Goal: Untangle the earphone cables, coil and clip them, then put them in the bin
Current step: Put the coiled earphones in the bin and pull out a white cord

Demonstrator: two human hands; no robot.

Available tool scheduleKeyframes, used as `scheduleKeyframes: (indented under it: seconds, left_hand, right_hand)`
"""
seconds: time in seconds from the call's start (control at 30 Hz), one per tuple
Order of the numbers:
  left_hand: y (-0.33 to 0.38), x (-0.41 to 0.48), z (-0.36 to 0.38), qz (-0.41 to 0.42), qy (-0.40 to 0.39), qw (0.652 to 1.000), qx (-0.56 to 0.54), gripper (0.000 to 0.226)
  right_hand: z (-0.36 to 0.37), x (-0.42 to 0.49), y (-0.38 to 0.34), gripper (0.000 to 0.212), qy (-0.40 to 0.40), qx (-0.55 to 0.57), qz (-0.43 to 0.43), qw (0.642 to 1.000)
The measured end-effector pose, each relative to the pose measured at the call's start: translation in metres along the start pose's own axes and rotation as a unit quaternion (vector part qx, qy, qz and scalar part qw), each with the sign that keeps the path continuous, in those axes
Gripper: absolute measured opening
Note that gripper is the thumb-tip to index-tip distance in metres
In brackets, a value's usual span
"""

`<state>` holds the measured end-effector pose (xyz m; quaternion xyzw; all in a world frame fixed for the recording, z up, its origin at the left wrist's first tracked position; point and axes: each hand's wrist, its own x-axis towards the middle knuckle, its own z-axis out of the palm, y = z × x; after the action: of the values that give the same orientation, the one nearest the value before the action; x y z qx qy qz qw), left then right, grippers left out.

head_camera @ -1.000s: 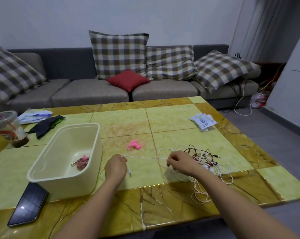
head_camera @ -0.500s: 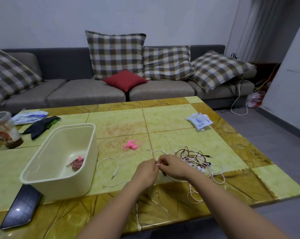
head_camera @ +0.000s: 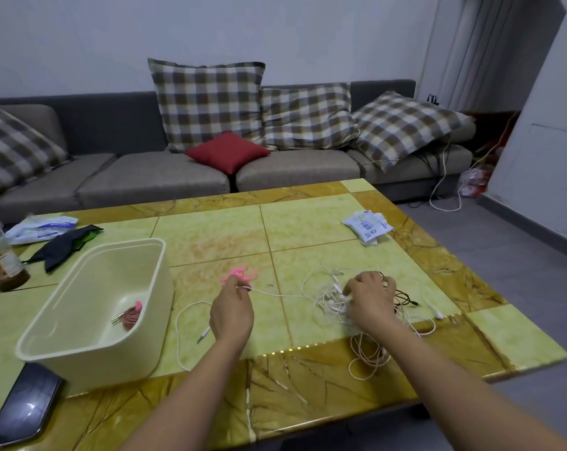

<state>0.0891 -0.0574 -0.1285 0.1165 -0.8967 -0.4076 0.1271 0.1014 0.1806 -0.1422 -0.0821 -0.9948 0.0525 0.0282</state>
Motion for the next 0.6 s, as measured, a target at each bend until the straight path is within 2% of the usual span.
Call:
scheduleKeyframes:
  seconds: [0.1,0.17,0.23,0.3,0.4,0.43,0.5,0.53,0.6]
  left_hand:
    - [-0.001,-0.001,0.0,-0.023,0.001,0.999,-0.044,0.027]
    - [-0.003,0.002,-0.004,-0.038,0.026,0.997,-0.064,0.027]
    - [-0.008,0.007,-0.011,-0.057,0.044,0.996,-0.044,0.028]
    - [-0.014,0.01,-0.019,-0.071,0.028,0.997,0.023,0.03]
    - [-0.017,0.009,-0.021,-0.048,-0.033,0.979,0.195,0.032]
    - [-0.016,0.006,-0.018,-0.021,-0.025,0.975,0.219,0.034]
    - [-0.007,-0.002,-0.013,0.093,0.003,0.98,0.174,0.041]
    - [-0.002,-0.008,-0.009,0.162,-0.01,0.979,0.12,0.044]
    - [0.009,-0.018,0.002,0.254,-0.099,0.961,0.046,0.048]
  right_hand:
    - [0.0,-0.001,-0.023,0.025,-0.009,0.061,-0.076,0.995]
    - [-0.001,-0.001,-0.034,0.026,-0.04,0.086,-0.101,0.99]
    - [-0.002,-0.001,-0.036,0.024,-0.03,0.152,-0.111,0.982]
    - [-0.003,-0.001,-0.037,0.022,0.008,0.224,-0.122,0.967]
    - [-0.008,-0.002,-0.044,0.021,0.02,0.251,-0.151,0.956]
    - [-0.01,-0.003,-0.048,0.021,-0.001,0.251,-0.158,0.955]
    - [-0.011,-0.004,-0.057,0.021,-0.047,0.241,-0.169,0.955]
    - [-0.012,-0.006,-0.062,0.022,-0.056,0.229,-0.173,0.956]
    - [-0.011,-0.009,-0.067,0.022,-0.06,0.209,-0.183,0.959]
